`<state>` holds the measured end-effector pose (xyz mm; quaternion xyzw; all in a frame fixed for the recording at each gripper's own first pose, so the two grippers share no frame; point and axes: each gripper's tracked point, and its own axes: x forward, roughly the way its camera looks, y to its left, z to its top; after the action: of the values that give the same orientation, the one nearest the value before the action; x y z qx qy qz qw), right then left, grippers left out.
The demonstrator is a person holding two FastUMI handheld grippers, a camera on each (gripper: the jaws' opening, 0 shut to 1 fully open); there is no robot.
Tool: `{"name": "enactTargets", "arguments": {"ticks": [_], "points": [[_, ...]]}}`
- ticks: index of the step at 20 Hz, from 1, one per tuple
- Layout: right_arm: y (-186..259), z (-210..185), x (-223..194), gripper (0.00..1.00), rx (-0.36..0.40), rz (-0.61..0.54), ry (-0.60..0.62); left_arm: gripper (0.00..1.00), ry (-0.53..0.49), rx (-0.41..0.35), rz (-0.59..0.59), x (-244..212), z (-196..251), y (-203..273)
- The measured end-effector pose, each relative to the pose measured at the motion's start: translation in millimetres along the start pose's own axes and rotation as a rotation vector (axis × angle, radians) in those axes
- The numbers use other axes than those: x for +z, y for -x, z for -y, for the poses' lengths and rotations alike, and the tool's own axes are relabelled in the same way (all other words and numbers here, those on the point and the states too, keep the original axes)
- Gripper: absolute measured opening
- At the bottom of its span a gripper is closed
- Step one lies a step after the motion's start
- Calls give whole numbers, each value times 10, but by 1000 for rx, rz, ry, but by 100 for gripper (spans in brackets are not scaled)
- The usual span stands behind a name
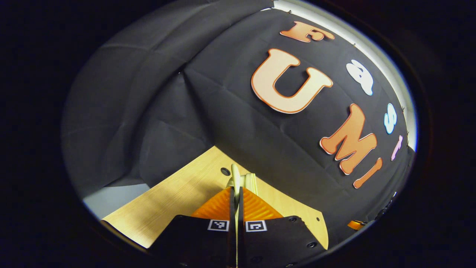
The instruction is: First open the suitcase, pack the skin care products into it, and then close the suitcase.
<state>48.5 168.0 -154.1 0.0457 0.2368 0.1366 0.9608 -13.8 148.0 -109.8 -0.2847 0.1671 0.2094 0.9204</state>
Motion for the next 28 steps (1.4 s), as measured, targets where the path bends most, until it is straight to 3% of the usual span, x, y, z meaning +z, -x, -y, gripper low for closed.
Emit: {"name": "enactTargets", "arguments": {"ticks": [6, 13, 19, 28], "points": [[112, 352, 182, 87, 59, 75, 35, 2, -136, -1, 34, -107, 905, 281], [174, 727, 226, 87, 84, 120, 42, 2, -280, -76, 10, -480, 2033, 302], [175, 968, 154, 87, 77, 129, 48, 2, -340, -162, -68, -1097, 2747, 218], [239, 1260, -48, 87, 80, 107, 58, 2, -373, -239, -216, -2296, 3319, 61]]}}
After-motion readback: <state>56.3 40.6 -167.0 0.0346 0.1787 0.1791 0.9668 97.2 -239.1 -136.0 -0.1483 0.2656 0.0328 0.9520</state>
